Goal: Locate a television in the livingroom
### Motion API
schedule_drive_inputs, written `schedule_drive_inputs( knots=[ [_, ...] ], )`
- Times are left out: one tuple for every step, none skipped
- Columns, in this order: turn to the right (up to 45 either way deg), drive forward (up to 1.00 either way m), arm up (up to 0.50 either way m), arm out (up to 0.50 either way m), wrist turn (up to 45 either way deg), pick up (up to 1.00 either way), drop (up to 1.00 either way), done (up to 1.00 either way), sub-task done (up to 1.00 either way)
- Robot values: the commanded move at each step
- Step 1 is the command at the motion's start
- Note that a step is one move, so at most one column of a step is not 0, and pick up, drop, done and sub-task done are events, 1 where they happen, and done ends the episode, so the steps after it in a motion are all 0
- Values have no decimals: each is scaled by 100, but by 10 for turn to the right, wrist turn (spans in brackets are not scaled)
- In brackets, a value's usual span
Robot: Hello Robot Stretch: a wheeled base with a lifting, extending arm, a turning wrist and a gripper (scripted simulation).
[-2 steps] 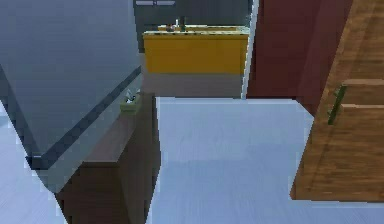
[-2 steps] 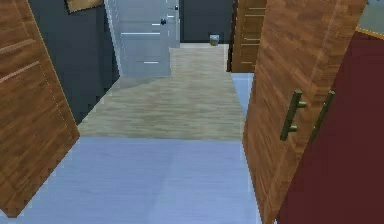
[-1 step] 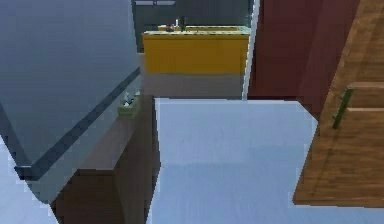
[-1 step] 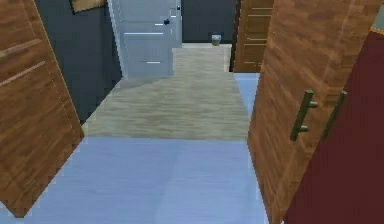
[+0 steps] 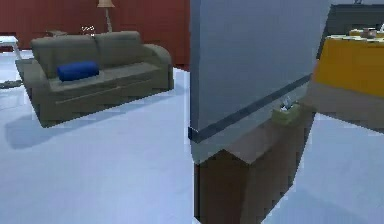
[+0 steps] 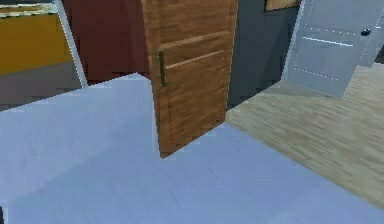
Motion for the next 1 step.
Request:
schedule_drive_inputs(
  knots=[
    [-90,0,0,0,0,0,0,0,0]
  ],
)
